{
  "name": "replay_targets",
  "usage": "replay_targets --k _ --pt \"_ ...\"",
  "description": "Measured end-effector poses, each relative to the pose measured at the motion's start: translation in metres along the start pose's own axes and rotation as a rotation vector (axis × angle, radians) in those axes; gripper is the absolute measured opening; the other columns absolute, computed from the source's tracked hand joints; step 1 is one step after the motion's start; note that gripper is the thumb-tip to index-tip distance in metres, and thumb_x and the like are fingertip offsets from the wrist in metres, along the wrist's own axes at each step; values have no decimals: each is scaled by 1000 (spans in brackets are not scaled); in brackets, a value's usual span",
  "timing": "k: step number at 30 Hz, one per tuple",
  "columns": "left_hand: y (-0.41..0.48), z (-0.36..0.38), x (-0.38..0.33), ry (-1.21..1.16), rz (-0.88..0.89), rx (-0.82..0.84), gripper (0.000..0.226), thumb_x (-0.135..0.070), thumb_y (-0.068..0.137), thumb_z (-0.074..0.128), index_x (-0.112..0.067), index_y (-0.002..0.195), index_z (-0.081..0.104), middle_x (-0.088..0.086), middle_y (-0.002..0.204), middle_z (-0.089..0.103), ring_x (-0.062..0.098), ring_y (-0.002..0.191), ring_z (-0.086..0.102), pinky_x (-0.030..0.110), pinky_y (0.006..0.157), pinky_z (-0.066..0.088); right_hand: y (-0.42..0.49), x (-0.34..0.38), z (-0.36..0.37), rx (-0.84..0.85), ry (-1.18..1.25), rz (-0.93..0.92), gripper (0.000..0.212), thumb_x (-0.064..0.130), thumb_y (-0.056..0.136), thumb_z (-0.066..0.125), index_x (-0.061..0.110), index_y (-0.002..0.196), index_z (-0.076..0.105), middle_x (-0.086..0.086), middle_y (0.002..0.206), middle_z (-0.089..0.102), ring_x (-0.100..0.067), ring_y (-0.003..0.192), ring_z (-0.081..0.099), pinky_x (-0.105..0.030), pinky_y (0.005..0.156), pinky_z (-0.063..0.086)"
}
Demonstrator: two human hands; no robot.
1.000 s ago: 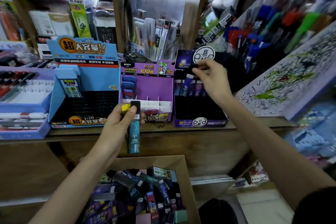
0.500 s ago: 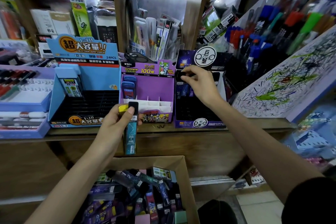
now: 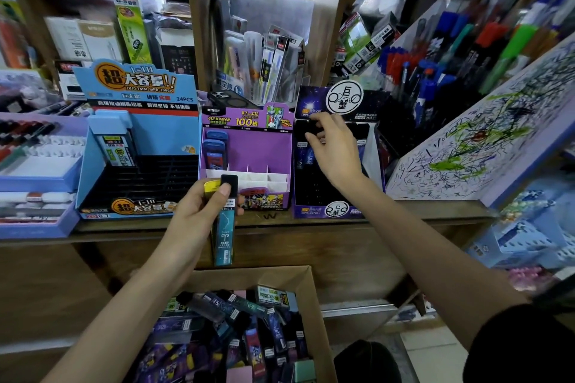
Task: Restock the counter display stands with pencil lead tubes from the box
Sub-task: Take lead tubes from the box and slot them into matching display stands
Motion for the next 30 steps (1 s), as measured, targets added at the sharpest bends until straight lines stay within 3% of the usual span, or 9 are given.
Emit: replay_targets --k 3,5,8,12,15,19,22,26,30 --pt "0 4 -1 2 6 22 25 -35 84 53 -18 101 59 -4 81 71 12 77 68 35 80 50 -24 16 -8 -11 165 -45 20 19 94 53 14 113 58 -1 107 55 -5 81 55 -25 73 46" --pt "1 9 -2 2 6 38 25 -35 83 54 -17 100 58 -3 80 71 13 77 68 33 76 50 -42 30 -10 187 431 53 10 22 93 55 20 98 63 7 93 60 1 77 55 -19 71 44" --pt "1 18 -2 21 14 74 27 -38 79 55 -20 99 59 -5 81 71 11 76 68 29 72 54 -65 52 -8 458 756 204 7 22 92 57 21 91 65 3 86 65 -8 79 62 -20 69 50" --pt "-1 26 -3 21 58 126 26 -36 82 55 -20 102 63 -8 89 71 6 85 67 15 70 52 -76 65 -8 519 878 262 6 14 89 61 16 93 65 0 84 64 -6 73 62 -18 64 50" --pt "0 29 -3 26 64 143 29 -36 83 54 -18 103 63 -7 93 70 5 90 66 12 70 50 -77 67 -10 488 934 275 9 4 88 61 13 87 64 -3 79 61 -1 60 61 -12 54 48" --pt "1 29 -1 91 84 120 34 -39 85 51 -13 104 60 -5 91 67 1 87 62 9 72 48 -66 55 -21 414 864 279 11 4 89 58 14 87 62 -9 86 61 -14 72 60 -23 64 53" --pt "5 25 2 78 64 78 20 -27 93 46 -14 101 57 -4 82 70 7 80 67 19 67 53 -41 34 -46 252 877 319 15 3 90 57 17 85 60 -9 85 62 -14 68 61 -22 60 52" --pt "9 21 6 70 51 58 15 -19 98 41 -17 96 56 -3 78 72 11 75 68 23 62 56 -9 5 -70 40 661 238 12 7 90 59 18 88 61 3 80 61 -5 63 62 -26 66 54" --pt "9 23 8 63 60 62 15 -18 97 41 -17 92 55 -2 76 71 11 70 67 23 61 55 9 -9 -62 -15 439 143 7 11 91 58 17 95 60 9 82 59 -7 73 59 -30 74 55"
Point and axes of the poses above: each hand's wrist, its own y-axis towards the middle knuckle, its own z-axis out of the palm, x = y × z, the point moved 2 cm from there along y, towards the middle knuckle
